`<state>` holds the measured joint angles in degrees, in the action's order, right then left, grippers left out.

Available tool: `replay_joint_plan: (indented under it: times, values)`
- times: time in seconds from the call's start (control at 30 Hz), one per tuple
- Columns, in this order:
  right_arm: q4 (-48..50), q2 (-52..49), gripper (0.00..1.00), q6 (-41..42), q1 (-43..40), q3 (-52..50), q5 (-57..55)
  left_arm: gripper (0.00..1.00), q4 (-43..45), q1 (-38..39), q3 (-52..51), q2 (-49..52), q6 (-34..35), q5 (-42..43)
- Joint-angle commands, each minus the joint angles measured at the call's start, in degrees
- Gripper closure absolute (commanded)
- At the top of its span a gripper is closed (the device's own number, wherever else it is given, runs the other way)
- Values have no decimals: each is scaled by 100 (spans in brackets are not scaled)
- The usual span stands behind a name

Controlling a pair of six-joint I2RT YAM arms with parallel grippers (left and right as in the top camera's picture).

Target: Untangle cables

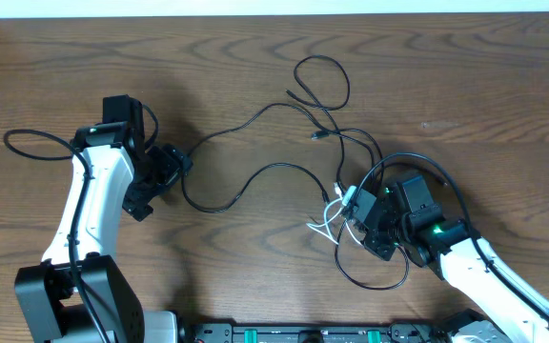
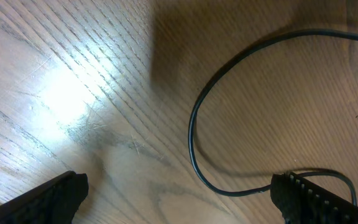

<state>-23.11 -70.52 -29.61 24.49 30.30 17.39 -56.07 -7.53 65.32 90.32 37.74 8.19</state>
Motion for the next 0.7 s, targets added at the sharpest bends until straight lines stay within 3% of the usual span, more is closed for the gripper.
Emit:
replay_joint_plan:
  times: [0.0,0.2,0.27,0.33,0.67]
  values:
    - [44,-11,99,-94,-17,35,101,1,-13,0,15,2,52,-120]
    - [79,-9,98,-90,-17,35,96,1,-13,0,15,2,52,-120]
    - [-7,-9,82,-92,-17,35,96,2,-15,0,15,2,52,-120]
    - [-114,-11,77,-92,-17,35,96,1,-13,0,15,2,52,-120]
    - [-323,-256,83,-245,-17,33,52,1,-13,0,15,2,52,-122]
